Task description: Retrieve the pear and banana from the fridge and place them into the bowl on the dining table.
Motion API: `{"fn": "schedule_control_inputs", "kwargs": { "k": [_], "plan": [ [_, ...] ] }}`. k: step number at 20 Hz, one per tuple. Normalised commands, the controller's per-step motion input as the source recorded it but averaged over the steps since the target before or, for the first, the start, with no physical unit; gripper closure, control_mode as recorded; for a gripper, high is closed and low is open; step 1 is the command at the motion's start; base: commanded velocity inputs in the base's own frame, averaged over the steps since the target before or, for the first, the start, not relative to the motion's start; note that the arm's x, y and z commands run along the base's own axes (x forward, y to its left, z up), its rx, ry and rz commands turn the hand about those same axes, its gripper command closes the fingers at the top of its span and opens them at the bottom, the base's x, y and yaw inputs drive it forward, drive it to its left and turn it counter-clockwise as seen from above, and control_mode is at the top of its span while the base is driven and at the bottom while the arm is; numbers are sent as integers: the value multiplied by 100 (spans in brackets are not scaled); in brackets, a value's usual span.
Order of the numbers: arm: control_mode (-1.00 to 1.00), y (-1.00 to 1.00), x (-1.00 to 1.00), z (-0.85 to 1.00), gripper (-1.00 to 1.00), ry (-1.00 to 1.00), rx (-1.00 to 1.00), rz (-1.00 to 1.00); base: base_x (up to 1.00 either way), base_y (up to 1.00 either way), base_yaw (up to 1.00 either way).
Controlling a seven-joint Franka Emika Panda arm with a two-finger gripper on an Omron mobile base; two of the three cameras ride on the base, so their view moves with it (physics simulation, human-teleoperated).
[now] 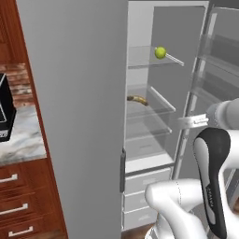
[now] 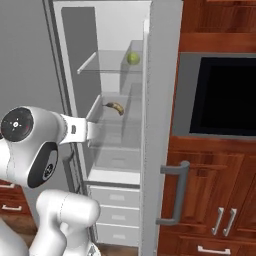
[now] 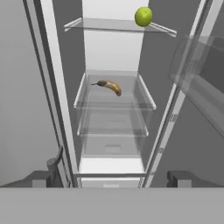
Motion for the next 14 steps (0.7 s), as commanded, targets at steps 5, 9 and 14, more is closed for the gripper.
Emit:
{"fn": "schedule_control_inputs", "kwargs": {
  "k": [5,9,14],
  "plan": [
    [100,0,0,0,-100,0,0,0,59,-3,-2],
    [100,0,0,0,-100,0,0,0,71,-3,-1],
    [100,0,0,0,-100,0,0,0,54,-20,0]
  ]
}}
